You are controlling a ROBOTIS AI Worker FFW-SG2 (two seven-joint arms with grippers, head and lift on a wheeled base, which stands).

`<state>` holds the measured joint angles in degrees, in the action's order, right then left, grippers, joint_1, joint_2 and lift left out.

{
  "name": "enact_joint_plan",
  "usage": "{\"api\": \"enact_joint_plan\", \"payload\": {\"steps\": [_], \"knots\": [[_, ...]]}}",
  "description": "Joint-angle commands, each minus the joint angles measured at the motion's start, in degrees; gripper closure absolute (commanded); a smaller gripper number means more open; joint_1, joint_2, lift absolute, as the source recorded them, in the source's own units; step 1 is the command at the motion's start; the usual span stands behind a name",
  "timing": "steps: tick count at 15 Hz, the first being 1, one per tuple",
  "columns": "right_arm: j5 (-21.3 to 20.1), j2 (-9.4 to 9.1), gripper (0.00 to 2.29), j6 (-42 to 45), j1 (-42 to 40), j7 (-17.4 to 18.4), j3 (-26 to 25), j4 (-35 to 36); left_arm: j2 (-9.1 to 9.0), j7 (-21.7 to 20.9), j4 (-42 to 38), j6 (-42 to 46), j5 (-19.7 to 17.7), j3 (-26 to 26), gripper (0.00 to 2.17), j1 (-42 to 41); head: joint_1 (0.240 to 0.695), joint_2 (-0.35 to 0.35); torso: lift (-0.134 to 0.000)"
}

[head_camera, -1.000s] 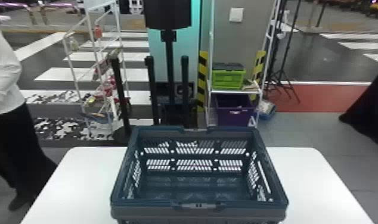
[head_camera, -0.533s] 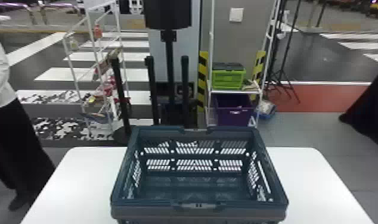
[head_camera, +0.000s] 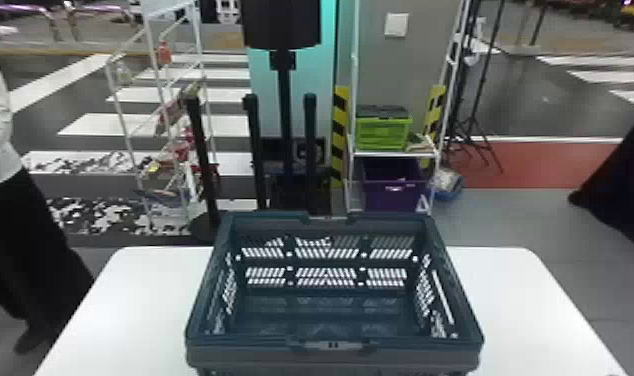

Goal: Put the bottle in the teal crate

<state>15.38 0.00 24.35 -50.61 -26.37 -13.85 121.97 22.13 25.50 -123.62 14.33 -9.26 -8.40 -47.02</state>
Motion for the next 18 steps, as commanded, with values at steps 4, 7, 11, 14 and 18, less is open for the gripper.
{"api": "enact_joint_plan", "payload": {"steps": [4,7,11,14,18], "knots": [[-1.85,-0.05,1.96,-20.97,10.26,0.09,-0.74,6.0,0.2,0.08,0.49,-0.93,-1.64,0.4,0.14,1.58,0.499,0.0,0.0],[-3.87,-0.05,1.96,-32.57,16.86,0.27,0.58,7.67,0.2,0.17,0.93,-2.33,-1.99,0.4,0.14,2.45,0.499,0.0,0.0],[-6.68,2.46,1.96,-52.79,28.55,5.1,6.56,8.38,0.02,0.26,2.07,-2.16,-2.96,0.93,0.14,3.16,0.499,0.0,0.0],[-8.61,6.59,1.96,-67.55,38.92,6.25,12.45,6.97,-0.15,0.26,2.6,-1.98,-3.66,1.81,0.14,3.25,0.499,0.0,0.0],[-10.19,9.58,1.96,-81.26,51.92,6.16,21.32,-0.68,-0.5,0.17,3.3,-1.1,-4.45,2.95,0.14,3.33,0.499,0.0,0.0]]}}
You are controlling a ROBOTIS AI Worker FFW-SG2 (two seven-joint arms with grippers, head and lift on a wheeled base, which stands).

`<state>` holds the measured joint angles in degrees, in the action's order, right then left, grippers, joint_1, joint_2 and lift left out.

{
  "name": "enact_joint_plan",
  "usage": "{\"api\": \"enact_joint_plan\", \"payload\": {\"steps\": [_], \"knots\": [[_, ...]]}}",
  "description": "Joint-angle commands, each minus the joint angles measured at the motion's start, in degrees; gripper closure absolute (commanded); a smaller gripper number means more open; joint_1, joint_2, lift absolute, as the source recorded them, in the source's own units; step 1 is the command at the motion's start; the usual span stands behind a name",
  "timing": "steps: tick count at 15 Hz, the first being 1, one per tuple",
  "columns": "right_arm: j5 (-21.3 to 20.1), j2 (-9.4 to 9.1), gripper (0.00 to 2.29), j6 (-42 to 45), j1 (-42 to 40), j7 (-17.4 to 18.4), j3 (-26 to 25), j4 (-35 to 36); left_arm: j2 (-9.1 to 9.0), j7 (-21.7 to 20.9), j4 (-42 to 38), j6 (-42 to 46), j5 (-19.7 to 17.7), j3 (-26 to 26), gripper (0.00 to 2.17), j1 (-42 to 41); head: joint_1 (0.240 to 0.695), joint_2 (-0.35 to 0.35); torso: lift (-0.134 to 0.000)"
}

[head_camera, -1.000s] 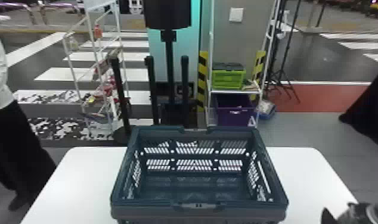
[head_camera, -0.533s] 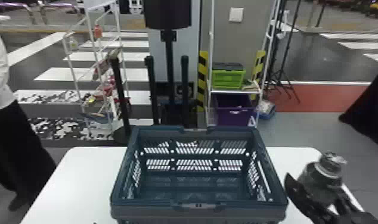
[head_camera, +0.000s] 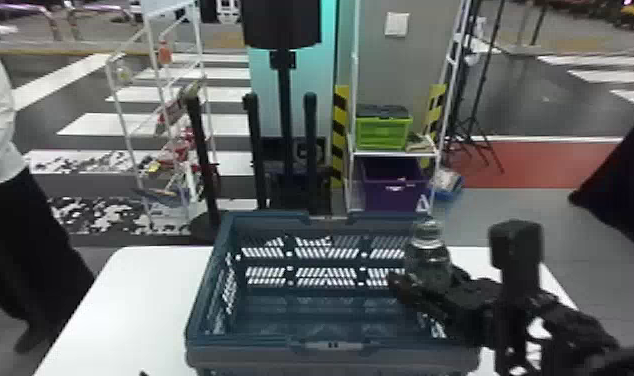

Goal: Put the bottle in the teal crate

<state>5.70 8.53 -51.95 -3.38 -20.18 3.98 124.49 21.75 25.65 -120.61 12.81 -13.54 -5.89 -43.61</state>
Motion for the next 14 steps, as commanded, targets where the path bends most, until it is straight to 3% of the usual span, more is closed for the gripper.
{"api": "enact_joint_plan", "payload": {"steps": [1,5,8,14], "knots": [[-1.84,1.23,1.96,-6.9,7.42,-0.3,6.04,-5.84,-0.22,-0.07,0.46,0.59,-0.52,0.79,0.14,-0.16,0.499,0.0,0.0],[-3.07,0.88,1.96,-9.72,16.56,-1.97,12.81,-16.29,-0.39,-0.07,0.46,0.59,-0.87,1.76,0.14,-0.51,0.499,0.0,0.0],[-2.54,-0.44,1.96,-9.72,21.75,-2.14,16.5,-23.94,-0.57,-0.16,0.37,0.76,-1.14,2.37,0.14,-0.95,0.499,0.0,0.0],[-2.28,-3.69,1.96,-10.07,27.63,-3.28,18.78,-35.45,-1.27,-0.42,0.46,2.17,-1.14,3.52,0.14,-1.83,0.499,0.0,0.0]]}}
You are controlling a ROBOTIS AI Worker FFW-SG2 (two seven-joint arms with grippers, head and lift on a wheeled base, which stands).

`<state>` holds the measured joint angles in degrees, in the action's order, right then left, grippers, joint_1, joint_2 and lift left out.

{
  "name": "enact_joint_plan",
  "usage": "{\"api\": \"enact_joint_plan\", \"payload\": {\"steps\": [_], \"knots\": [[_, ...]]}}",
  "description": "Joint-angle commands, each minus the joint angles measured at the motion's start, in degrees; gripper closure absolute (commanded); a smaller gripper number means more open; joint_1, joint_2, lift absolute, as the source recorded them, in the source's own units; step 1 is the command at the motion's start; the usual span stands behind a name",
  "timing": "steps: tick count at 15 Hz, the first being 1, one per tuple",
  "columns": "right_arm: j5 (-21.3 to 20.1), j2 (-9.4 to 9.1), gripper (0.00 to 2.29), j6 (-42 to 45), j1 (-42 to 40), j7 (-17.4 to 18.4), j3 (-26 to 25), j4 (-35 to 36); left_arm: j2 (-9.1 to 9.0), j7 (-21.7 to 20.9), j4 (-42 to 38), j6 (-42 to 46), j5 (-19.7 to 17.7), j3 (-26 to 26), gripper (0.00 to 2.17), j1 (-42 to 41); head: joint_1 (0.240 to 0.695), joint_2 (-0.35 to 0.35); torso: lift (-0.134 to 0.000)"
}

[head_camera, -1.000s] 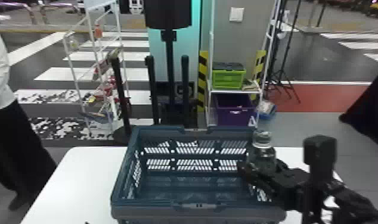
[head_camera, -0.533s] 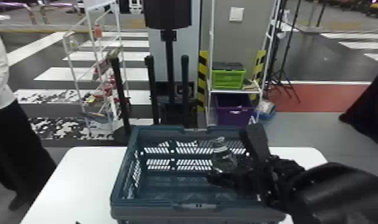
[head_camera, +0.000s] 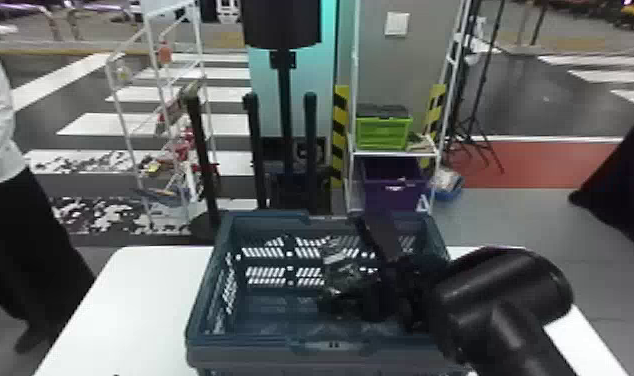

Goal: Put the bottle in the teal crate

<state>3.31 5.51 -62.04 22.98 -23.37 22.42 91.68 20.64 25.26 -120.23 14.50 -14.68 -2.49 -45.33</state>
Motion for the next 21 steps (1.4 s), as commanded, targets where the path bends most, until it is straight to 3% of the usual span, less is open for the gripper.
{"api": "enact_joint_plan", "payload": {"steps": [1,6,7,8,10,11,12,21], "knots": [[0.11,-1.38,1.96,0.02,2.16,-0.28,0.87,-4.31,-0.25,-0.21,0.0,0.48,0.0,0.29,0.14,-0.2,0.499,0.0,0.0],[0.03,-3.31,1.94,1.08,4.44,-0.45,1.67,-11.17,-0.78,-0.74,0.09,1.89,-0.09,1.35,0.14,-0.99,0.499,0.0,0.0],[0.2,-3.49,1.78,1.43,4.44,-0.45,1.58,-11.78,-0.87,-0.91,0.0,2.06,-0.09,1.53,0.14,-1.17,0.499,0.0,0.0],[0.38,-3.58,1.53,1.43,4.44,-0.45,1.4,-12.05,-0.78,-0.91,0.0,2.06,-0.09,1.53,0.14,-1.25,0.499,0.0,0.0],[1.34,-3.58,0.45,1.08,4.44,-0.37,0.96,-12.14,-0.78,-0.91,-0.18,2.06,-0.09,1.7,0.14,-1.34,0.499,0.0,0.0],[1.34,-3.58,0.17,0.55,4.44,-0.28,0.96,-11.87,-0.78,-0.91,-0.18,2.06,-0.09,1.79,0.14,-1.34,0.499,0.0,0.0],[1.34,-3.58,0.08,-0.5,4.44,-0.01,1.05,-11.61,-0.78,-0.91,-0.27,2.06,-0.09,1.79,0.14,-1.43,0.499,0.0,0.0],[1.34,-3.31,0.08,2.48,2.16,1.57,-1.94,-5.72,-0.78,-1.0,-0.62,2.77,-0.09,2.14,0.14,-2.04,0.499,0.0,0.0]]}}
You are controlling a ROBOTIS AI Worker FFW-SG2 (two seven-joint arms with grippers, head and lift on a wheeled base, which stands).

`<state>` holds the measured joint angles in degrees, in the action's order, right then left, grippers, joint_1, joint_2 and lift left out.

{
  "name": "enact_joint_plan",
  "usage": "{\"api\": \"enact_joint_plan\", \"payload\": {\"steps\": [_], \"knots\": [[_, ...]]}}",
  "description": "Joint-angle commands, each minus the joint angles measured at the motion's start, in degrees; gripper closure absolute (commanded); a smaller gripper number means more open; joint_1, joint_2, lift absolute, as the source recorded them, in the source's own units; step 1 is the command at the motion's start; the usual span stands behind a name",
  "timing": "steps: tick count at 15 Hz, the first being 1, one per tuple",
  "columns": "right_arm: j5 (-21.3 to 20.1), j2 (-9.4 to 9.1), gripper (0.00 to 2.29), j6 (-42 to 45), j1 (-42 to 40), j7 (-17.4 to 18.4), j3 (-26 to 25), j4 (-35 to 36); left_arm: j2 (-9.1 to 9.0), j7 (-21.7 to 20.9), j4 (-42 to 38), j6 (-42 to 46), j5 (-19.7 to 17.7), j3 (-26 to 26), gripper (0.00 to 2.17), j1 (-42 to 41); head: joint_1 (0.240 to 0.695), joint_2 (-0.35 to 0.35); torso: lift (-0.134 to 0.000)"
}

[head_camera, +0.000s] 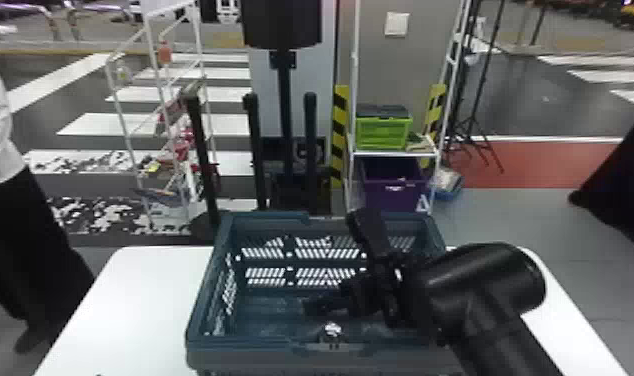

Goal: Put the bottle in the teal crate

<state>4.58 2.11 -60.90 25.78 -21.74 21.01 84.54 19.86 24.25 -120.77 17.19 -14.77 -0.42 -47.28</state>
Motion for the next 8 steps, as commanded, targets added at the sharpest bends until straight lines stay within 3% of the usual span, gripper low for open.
{"api": "enact_joint_plan", "payload": {"steps": [1,3,8], "knots": [[0.08,0.26,0.08,1.35,-1.44,0.03,-1.68,3.26,0.0,0.0,-0.08,0.07,0.0,0.07,0.14,-0.09,0.499,0.0,0.0],[0.16,0.7,0.08,1.0,-4.25,0.03,-3.44,8.44,0.0,-0.08,-0.26,0.25,0.0,0.07,0.14,-0.09,0.499,0.0,0.0],[3.06,3.78,0.08,0.82,-17.43,1.52,-10.99,27.69,0.09,-0.26,-0.26,1.13,0.0,-0.02,0.14,-0.27,0.499,0.0,0.0]]}}
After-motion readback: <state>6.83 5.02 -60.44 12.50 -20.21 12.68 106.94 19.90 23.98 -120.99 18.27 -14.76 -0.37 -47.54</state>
